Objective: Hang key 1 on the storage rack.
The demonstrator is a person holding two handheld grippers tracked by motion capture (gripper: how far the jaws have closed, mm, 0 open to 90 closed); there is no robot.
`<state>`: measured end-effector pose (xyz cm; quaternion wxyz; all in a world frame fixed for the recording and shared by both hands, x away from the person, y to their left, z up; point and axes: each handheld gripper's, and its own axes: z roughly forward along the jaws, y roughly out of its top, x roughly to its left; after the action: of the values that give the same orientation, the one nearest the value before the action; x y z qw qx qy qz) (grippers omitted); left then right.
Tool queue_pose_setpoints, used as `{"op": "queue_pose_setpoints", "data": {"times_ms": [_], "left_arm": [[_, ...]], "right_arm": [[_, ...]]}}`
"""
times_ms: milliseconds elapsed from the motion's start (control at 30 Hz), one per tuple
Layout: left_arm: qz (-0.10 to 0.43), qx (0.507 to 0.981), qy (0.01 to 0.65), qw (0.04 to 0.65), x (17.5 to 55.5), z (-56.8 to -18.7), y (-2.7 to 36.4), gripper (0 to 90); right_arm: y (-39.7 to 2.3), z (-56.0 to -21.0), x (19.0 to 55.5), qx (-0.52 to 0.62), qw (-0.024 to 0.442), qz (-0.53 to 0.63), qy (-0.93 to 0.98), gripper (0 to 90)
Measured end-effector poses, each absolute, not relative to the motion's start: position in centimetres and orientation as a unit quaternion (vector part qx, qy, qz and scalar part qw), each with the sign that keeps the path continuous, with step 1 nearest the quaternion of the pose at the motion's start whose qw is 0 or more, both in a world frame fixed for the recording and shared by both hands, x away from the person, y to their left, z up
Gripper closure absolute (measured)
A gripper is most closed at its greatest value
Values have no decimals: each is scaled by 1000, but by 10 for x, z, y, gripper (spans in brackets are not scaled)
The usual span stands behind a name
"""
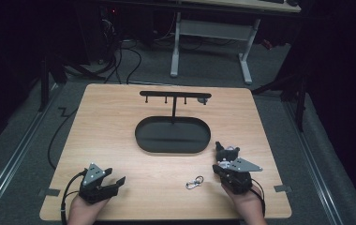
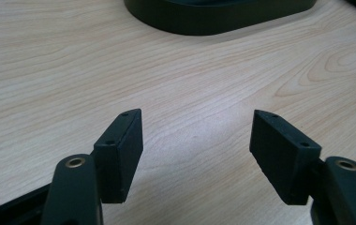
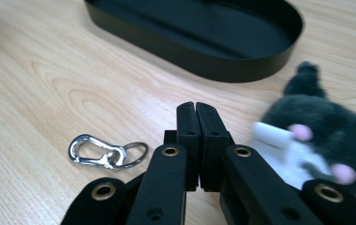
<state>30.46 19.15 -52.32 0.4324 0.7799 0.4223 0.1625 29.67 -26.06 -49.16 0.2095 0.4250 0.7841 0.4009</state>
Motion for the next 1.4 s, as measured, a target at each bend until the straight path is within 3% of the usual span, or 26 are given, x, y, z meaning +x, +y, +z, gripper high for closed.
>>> {"op": "queue_pose_setpoints", "data": {"times_ms": [900,1233,1400], "left_arm": [[150,798,382,441,320,-521,163,352],[157,794,382,446,322,-512,161,353],[183,815,353,421,317,-499,161,344]], "right_arm": [[-299,-506,282,487,227,368,759,878],[-296,-505,276,476,216,375,766,844],[-297,-510,275,471,200,374,774,807]]}}
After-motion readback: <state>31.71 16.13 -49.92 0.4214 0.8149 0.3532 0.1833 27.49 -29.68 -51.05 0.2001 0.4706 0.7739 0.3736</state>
